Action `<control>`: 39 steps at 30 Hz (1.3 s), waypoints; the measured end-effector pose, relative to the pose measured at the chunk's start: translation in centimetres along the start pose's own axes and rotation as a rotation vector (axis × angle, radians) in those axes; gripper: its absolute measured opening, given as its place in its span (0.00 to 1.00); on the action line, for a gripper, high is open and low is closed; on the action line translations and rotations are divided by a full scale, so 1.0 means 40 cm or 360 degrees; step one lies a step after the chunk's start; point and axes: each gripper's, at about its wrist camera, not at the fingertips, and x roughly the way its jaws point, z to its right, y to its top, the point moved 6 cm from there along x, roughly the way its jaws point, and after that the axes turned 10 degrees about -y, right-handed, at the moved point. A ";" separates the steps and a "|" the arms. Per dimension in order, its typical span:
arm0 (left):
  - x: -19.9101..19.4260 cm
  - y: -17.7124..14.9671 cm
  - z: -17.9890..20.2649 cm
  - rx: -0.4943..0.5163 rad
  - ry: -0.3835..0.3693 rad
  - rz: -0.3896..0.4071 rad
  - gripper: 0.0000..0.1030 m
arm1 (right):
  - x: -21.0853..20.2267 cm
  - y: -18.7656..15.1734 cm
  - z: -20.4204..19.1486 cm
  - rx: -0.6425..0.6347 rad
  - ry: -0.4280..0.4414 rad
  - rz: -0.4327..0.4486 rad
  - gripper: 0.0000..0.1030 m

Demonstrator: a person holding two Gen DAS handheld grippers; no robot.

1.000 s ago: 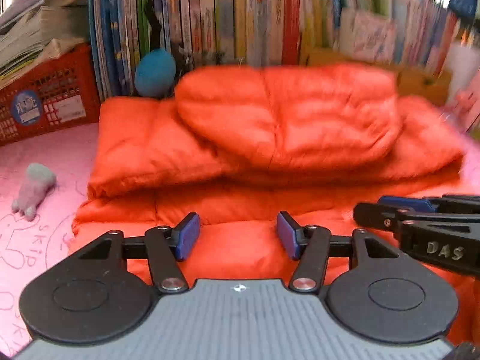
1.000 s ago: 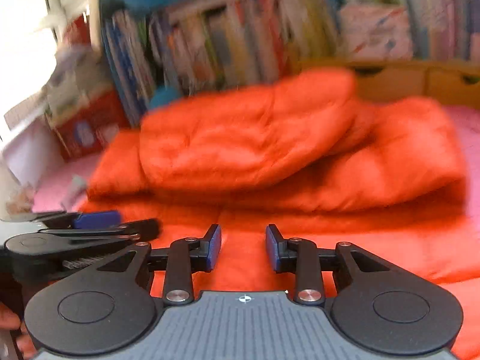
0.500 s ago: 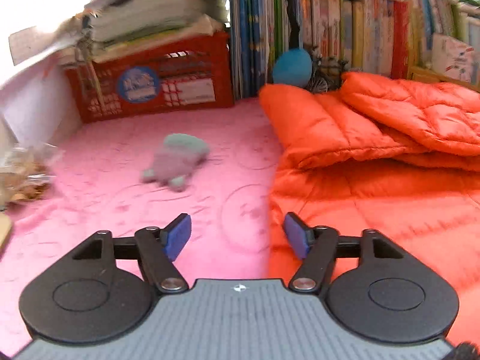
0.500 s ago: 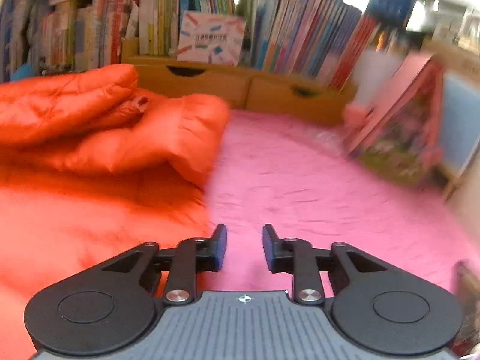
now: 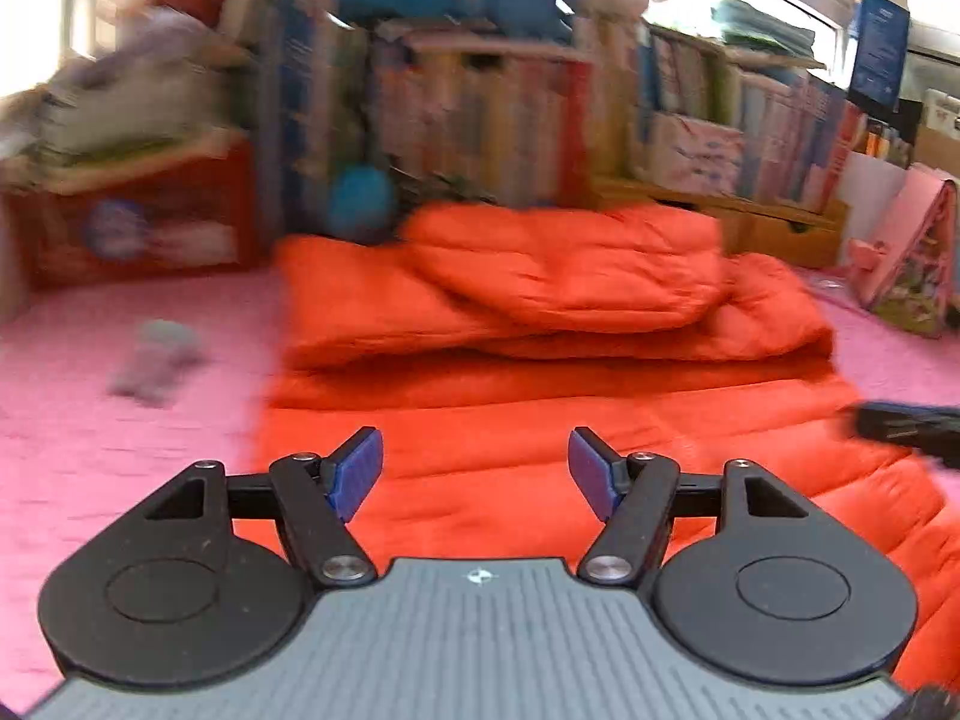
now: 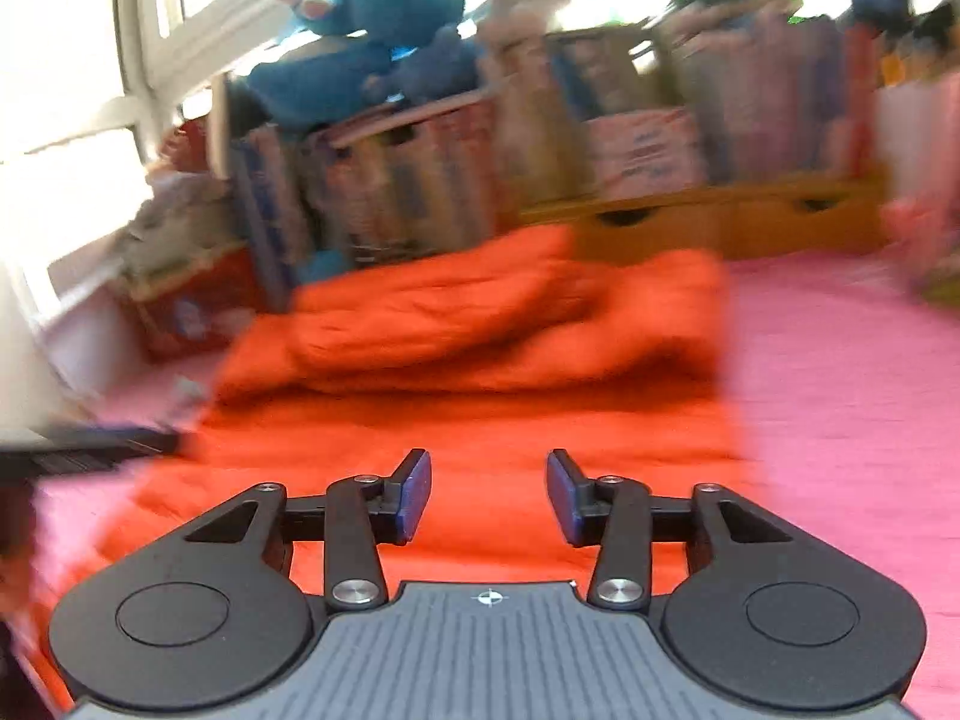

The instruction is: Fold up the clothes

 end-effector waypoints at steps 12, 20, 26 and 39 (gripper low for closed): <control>0.113 -0.037 -0.111 0.0013 0.0251 -0.0103 0.61 | 0.171 -0.023 -0.007 0.0129 -0.0051 -0.0259 0.00; -0.005 -0.089 -0.286 -0.0053 0.0573 -0.0064 0.75 | 0.118 -0.045 0.158 0.0172 -0.0309 -0.0181 0.00; -0.140 -0.138 -0.360 0.0031 0.0715 0.0006 0.61 | -0.015 -0.080 0.225 -0.0190 -0.0682 -0.0023 0.20; -0.251 -0.175 -0.227 0.0201 0.0319 0.0101 0.67 | -0.345 -0.314 -0.198 -0.1237 0.0257 0.0281 0.77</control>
